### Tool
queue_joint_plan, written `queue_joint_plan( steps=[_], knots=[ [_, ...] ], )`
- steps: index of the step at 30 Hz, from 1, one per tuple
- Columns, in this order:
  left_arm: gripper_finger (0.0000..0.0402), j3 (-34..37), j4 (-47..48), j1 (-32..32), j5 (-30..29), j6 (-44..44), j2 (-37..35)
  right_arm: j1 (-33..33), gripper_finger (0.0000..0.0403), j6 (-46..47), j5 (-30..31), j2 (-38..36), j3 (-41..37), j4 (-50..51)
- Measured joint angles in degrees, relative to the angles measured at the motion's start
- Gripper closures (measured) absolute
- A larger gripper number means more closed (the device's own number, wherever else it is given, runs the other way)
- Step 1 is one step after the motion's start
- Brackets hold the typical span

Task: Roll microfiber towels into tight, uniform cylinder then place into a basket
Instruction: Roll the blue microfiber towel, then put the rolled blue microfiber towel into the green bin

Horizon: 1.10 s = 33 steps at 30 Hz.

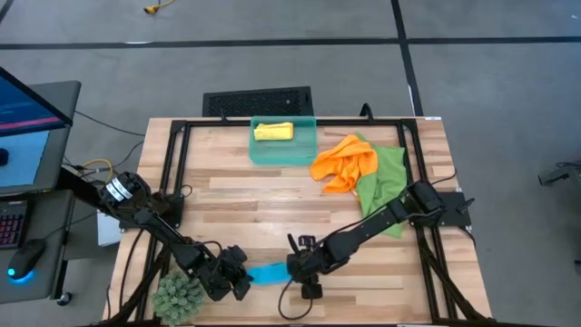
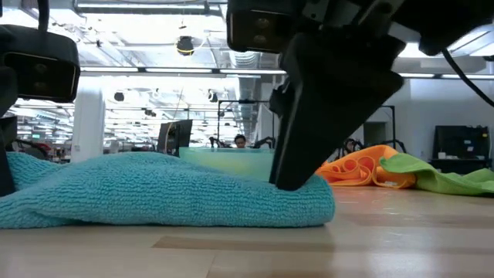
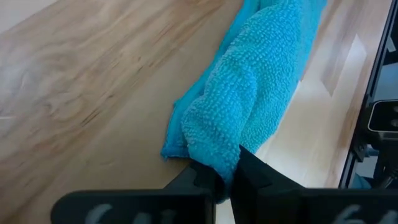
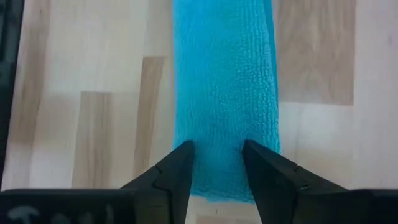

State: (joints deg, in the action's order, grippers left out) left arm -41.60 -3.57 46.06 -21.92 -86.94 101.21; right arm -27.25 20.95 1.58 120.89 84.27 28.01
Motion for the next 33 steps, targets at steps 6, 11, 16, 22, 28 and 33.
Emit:
queue_joint_plan(
  steps=[6, 11, 16, 22, 28, 33],
  knots=[
    [0.0396, 0.0, 0.0, 0.0, 0.3, 0.0, 0.0, -0.2, 0.0232, -0.8, 1.2, -1.6, 0.1, 4.6],
    [0.0396, 0.1, -0.2, 0.0, 0.7, 0.0, 0.0, -0.7, 0.0233, -4.2, 4.6, -4.7, 0.0, 8.1],
    [0.0396, 0.1, -0.4, 0.0, 0.8, 0.0, 0.1, -1.9, 0.0240, -4.9, 11.1, -8.2, -1.6, 12.7],
    [0.0396, 0.1, -0.6, 0.1, 0.9, 0.0, 0.1, -5.8, 0.0251, 2.2, 18.3, -11.6, -9.8, 12.8],
    [0.0396, 0.1, -0.6, 0.1, 0.9, 0.0, 0.1, -9.1, 0.0266, 11.9, 18.3, -12.1, -15.4, 2.9],
    [0.0396, 0.1, -0.8, 0.1, 0.9, -0.2, 0.1, -11.4, 0.0271, 15.6, 18.0, -12.1, -17.0, -11.2]
  ],
)
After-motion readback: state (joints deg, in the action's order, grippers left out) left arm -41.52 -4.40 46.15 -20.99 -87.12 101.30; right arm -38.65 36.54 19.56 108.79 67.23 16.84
